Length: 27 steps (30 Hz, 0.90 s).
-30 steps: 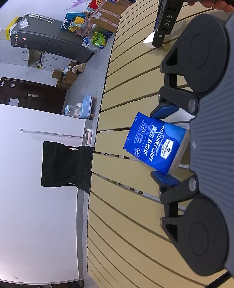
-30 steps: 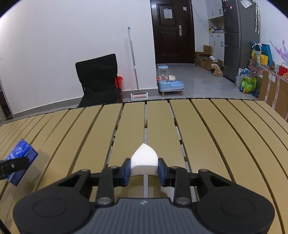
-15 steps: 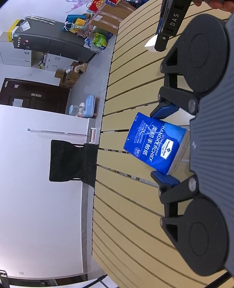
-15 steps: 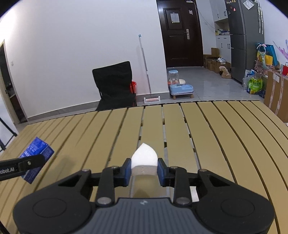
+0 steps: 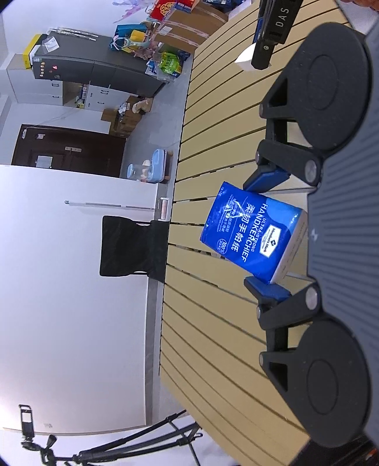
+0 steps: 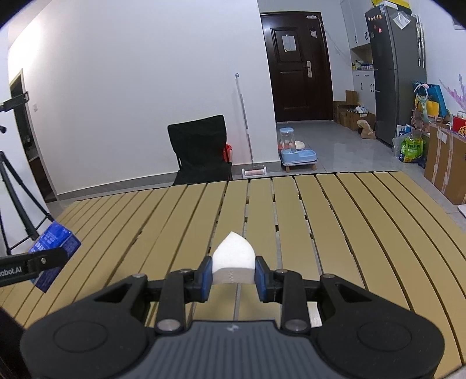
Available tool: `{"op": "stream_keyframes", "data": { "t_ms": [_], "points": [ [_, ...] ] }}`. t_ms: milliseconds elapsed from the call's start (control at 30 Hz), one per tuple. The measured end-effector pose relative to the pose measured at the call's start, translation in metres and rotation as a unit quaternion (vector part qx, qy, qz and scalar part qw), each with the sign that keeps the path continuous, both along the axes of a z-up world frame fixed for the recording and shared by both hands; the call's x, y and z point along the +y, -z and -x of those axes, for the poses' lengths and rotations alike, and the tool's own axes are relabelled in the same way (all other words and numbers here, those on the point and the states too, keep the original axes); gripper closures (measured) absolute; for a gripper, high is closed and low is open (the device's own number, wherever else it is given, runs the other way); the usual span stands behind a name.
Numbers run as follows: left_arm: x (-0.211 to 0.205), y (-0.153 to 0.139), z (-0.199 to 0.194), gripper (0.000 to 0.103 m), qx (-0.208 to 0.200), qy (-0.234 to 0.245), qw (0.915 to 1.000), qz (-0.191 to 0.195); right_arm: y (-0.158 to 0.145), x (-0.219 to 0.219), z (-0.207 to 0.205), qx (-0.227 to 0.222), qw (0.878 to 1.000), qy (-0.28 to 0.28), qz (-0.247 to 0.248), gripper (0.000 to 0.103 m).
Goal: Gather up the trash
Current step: 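Lift the tissue pack and foam wedge and carry them over the bin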
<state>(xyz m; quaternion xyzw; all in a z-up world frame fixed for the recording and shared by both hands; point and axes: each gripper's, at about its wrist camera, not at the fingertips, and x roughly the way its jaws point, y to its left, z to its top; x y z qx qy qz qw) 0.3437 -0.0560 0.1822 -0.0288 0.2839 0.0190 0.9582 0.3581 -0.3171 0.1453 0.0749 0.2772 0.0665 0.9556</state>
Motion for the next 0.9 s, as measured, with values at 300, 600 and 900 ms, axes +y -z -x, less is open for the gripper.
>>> {"op": "stream_keyframes", "data": {
  "t_ms": [300,600,900],
  "points": [
    [0.003,-0.02,0.072,0.039,-0.021,0.002,0.9998,-0.002,-0.016,0.006,0.072,-0.018,1.0,-0.006,0.001,0.074],
    [0.003,-0.007,0.13,0.039,-0.019,0.02,0.9996,0.002,-0.014,0.012,0.134,-0.027,0.999,-0.017,0.005,0.074],
    [0.002,0.014,0.175,0.039,-0.009,0.038,0.9992,-0.004,0.006,0.022,0.172,-0.012,0.999,-0.037,0.015,0.074]
  ]
}}
